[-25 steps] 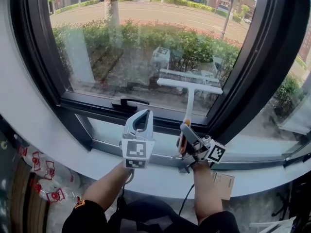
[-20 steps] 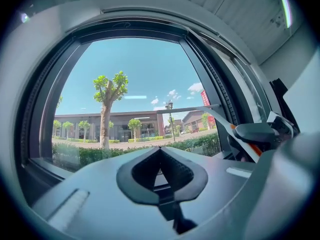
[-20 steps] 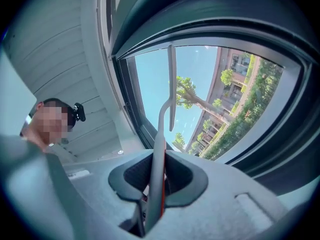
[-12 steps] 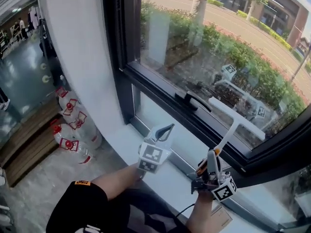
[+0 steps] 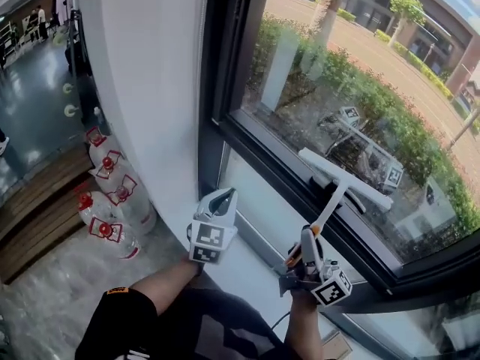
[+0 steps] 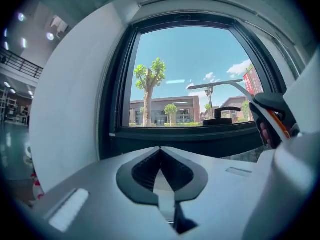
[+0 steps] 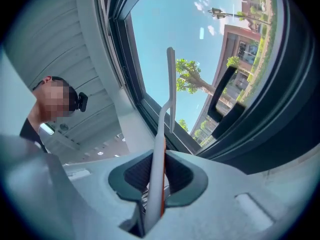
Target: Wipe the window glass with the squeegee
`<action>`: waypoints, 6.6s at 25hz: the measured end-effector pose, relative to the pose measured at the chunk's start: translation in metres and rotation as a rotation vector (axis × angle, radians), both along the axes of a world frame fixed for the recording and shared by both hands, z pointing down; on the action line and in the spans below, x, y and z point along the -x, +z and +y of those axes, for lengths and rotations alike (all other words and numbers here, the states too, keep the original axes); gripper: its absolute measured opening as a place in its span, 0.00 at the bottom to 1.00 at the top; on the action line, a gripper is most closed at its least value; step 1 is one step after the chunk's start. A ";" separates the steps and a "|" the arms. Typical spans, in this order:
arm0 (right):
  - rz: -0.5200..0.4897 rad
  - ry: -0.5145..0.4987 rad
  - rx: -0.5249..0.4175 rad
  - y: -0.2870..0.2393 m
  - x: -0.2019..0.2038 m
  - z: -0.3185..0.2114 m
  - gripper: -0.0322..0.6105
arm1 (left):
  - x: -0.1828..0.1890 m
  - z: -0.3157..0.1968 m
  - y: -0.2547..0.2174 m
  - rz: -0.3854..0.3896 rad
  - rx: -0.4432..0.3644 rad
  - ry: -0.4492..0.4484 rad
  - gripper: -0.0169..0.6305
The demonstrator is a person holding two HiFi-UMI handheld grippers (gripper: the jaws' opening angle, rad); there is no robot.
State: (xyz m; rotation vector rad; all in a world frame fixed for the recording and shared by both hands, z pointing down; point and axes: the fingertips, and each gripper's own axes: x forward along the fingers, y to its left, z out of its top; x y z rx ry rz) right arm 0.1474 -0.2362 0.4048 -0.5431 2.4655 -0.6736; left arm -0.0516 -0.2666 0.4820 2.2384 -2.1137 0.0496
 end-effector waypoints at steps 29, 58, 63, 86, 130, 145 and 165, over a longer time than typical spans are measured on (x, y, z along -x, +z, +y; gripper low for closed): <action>-0.122 0.067 -0.133 -0.136 0.213 -0.136 0.12 | 0.110 -0.113 -0.184 -0.136 -0.280 0.276 0.08; -0.176 0.050 0.228 0.071 0.238 -0.125 0.12 | 0.129 -0.111 0.004 -0.074 0.078 0.278 0.06; -0.142 0.055 0.250 0.086 0.239 -0.123 0.13 | 0.128 -0.113 0.012 -0.074 0.091 0.272 0.06; -0.088 0.082 -0.135 -0.103 0.122 -0.100 0.12 | 0.006 -0.099 -0.169 -0.041 -0.302 0.415 0.05; -0.138 0.036 0.210 0.058 0.080 -0.067 0.13 | -0.035 -0.094 -0.017 -0.088 0.007 0.373 0.05; -0.118 0.042 -0.035 -0.038 0.005 -0.043 0.12 | -0.101 -0.071 -0.091 -0.126 -0.150 0.386 0.05; -0.150 0.010 -0.116 -0.116 -0.105 -0.032 0.12 | -0.205 -0.050 -0.201 -0.091 -0.344 0.381 0.05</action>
